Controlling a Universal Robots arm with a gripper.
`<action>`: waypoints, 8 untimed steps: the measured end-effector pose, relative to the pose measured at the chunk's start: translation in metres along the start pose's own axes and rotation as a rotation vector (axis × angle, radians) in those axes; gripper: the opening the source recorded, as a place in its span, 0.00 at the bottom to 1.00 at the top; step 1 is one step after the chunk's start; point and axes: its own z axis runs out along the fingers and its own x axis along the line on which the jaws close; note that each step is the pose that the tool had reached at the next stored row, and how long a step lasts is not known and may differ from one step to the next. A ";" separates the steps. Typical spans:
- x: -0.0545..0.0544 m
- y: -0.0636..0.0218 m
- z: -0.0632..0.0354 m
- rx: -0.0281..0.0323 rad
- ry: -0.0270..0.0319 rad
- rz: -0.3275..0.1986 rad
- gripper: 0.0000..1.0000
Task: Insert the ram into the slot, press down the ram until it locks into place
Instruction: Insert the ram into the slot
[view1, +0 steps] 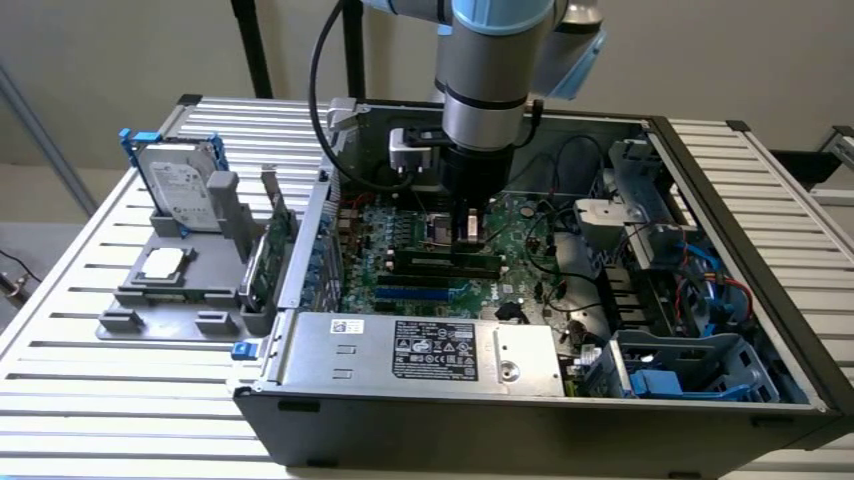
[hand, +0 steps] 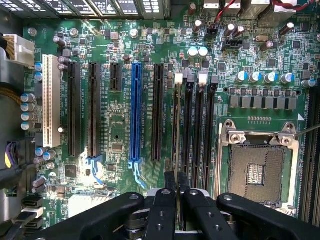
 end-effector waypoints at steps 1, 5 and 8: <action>0.000 0.0000 0.0000 0.0000 -0.0001 0.000 0.13; 0.000 0.0000 0.0000 -0.0002 -0.0003 0.000 0.13; 0.000 0.0000 0.0001 -0.0001 -0.0006 0.002 0.13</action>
